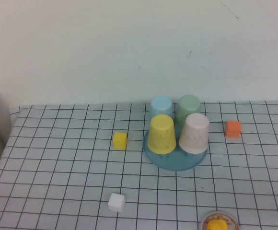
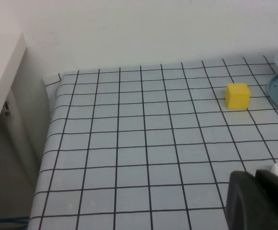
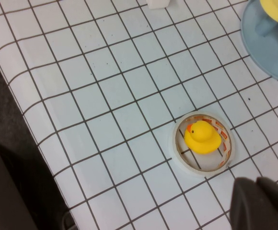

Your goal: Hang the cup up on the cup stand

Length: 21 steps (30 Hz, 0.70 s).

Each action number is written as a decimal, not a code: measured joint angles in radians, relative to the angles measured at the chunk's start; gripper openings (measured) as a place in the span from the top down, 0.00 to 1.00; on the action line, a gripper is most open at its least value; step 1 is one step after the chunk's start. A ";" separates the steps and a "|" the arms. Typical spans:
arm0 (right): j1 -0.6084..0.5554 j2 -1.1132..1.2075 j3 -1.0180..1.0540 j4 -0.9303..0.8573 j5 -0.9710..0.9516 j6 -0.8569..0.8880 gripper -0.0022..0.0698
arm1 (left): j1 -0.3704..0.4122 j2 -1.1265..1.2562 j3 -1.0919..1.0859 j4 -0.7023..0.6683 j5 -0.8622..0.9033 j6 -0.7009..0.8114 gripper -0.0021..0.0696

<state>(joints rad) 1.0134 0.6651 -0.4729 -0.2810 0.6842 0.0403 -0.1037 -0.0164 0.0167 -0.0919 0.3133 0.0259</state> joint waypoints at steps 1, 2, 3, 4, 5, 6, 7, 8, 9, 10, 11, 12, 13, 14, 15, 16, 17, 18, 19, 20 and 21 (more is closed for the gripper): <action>0.000 0.000 0.000 0.000 0.000 0.000 0.97 | 0.000 0.000 0.000 -0.002 0.000 0.002 0.97; 0.000 0.000 0.000 0.000 0.000 0.000 0.97 | 0.000 0.000 0.000 -0.008 0.000 0.007 0.97; 0.000 0.000 0.000 0.000 0.000 0.000 0.97 | 0.000 0.000 0.000 -0.011 0.000 0.007 0.97; 0.000 0.000 0.000 0.000 0.000 0.000 0.97 | 0.000 0.000 0.000 -0.017 0.000 0.000 0.97; 0.000 0.000 0.000 0.000 0.000 0.000 0.97 | 0.000 0.000 0.000 -0.019 0.000 -0.004 0.97; 0.000 0.000 0.000 0.000 0.000 0.000 0.97 | 0.000 0.000 0.000 -0.021 0.000 -0.006 0.97; 0.000 0.000 0.000 0.000 0.000 0.000 0.97 | 0.000 0.000 0.000 -0.023 0.000 -0.006 0.97; 0.000 0.000 0.000 0.000 0.000 0.000 0.97 | 0.000 0.000 0.000 -0.023 0.000 -0.006 0.97; 0.000 0.000 0.000 0.000 0.000 0.000 0.97 | 0.000 0.000 0.000 -0.023 0.000 -0.006 0.97; 0.000 0.000 0.000 0.000 0.000 0.000 0.97 | 0.000 0.000 0.000 -0.023 0.000 -0.006 0.97; 0.000 0.000 0.000 0.000 0.000 0.000 0.97 | 0.000 0.000 0.000 -0.023 0.000 -0.006 0.97; 0.000 0.000 0.000 0.000 0.000 0.000 0.97 | 0.000 0.000 0.000 -0.023 0.000 -0.006 0.97; 0.000 0.000 0.000 0.000 0.000 0.000 0.97 | 0.000 0.000 0.000 -0.023 0.000 -0.006 0.97; 0.000 0.000 0.000 0.000 0.000 0.000 0.97 | 0.000 0.000 0.000 -0.023 0.000 -0.006 0.97; 0.000 0.000 0.000 0.000 0.000 0.000 0.97 | 0.000 0.000 0.000 -0.023 0.002 -0.006 0.97; 0.000 0.000 0.000 0.000 0.000 0.000 0.97 | 0.000 0.000 0.000 -0.023 0.002 -0.006 0.97; 0.000 0.000 0.000 0.000 0.000 0.000 0.97 | 0.000 0.000 0.000 -0.023 0.002 -0.007 0.97; 0.000 0.000 0.000 0.000 0.000 0.000 0.97 | 0.000 0.000 0.000 -0.023 0.002 -0.007 0.97; 0.000 0.000 0.000 0.000 0.000 0.000 0.97 | 0.000 0.000 0.000 -0.023 0.002 -0.007 0.97; 0.000 0.000 0.000 0.000 0.000 0.000 0.97 | 0.000 0.000 0.000 -0.025 0.002 -0.007 0.97; 0.000 0.000 0.000 0.000 0.000 0.000 0.97 | 0.000 0.000 0.000 -0.025 0.002 -0.007 0.97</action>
<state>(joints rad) 1.0134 0.6651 -0.4729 -0.2810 0.6842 0.0403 -0.1037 -0.0164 0.0167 -0.1164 0.3148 0.0193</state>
